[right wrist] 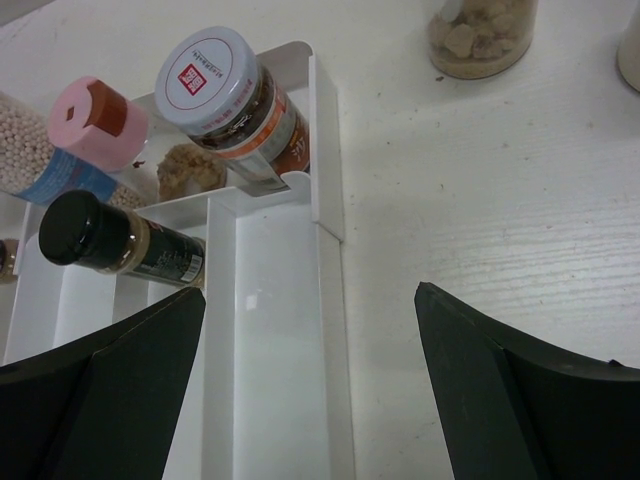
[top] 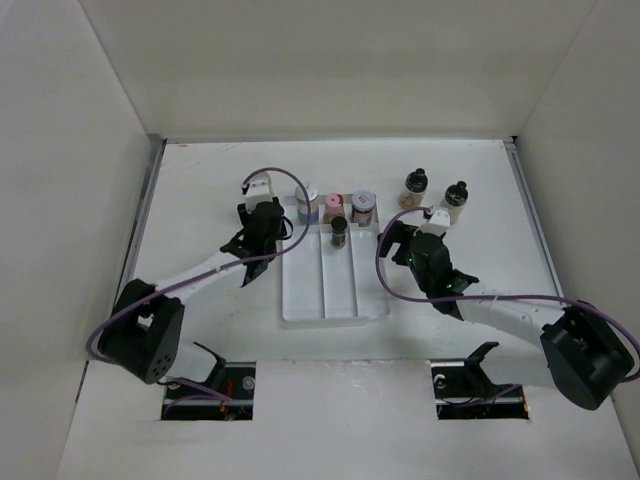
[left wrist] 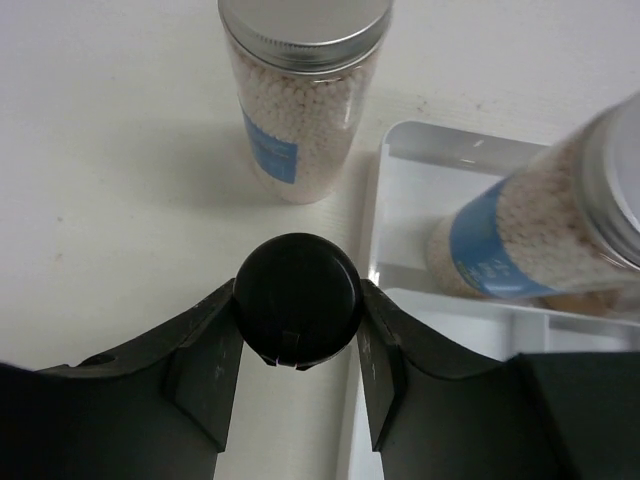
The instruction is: Organize the condiment bottles
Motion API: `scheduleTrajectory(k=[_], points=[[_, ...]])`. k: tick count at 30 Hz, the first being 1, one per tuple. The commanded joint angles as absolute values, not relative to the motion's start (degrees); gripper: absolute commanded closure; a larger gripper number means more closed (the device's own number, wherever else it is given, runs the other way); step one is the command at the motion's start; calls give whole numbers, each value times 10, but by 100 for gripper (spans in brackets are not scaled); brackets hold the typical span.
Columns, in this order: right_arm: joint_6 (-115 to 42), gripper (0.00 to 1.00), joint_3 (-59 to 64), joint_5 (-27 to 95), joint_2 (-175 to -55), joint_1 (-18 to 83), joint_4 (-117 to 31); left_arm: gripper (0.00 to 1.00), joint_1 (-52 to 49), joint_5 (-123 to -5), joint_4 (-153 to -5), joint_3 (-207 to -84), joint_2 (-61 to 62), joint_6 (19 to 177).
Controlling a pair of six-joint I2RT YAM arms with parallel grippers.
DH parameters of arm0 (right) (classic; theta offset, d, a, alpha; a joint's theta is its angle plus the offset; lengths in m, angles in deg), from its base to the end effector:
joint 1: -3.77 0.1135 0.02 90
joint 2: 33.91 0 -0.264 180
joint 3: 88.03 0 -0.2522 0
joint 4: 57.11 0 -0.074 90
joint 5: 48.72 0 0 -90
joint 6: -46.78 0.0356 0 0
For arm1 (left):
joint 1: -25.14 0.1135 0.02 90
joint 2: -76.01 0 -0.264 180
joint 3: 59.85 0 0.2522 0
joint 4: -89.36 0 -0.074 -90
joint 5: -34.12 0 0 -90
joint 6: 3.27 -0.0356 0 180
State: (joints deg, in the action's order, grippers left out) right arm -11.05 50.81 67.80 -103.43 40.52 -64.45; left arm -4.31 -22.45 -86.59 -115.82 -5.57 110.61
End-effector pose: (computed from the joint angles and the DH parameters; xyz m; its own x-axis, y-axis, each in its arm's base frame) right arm 0.2085 0.1359 0.2030 -0.3505 0.3328 -0.8754 -0.0175 0.9322 0.3614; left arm 0.2699 -0.1299 0.2143 -0.3914 -0.1670 -0.9050 -0.1804 0.9782 -0.1025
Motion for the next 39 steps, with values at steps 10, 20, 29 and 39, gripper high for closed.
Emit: scheduleTrajectory(k=[10, 20, 29, 39], points=[[-111, 7, 495, 699, -1020, 407, -672, 69, -263, -182, -858, -1165, 26, 1100], [-107, 7, 501, 705, -1006, 399, -669, 68, -362, -189, -878, -1218, -83, 1103], [-101, 7, 506, 710, -995, 388, -661, 63, -381, -162, -872, -1201, -125, 1126], [-98, 5, 505, 716, -992, 385, -655, 20, -377, -122, -890, -1172, -58, 1140]])
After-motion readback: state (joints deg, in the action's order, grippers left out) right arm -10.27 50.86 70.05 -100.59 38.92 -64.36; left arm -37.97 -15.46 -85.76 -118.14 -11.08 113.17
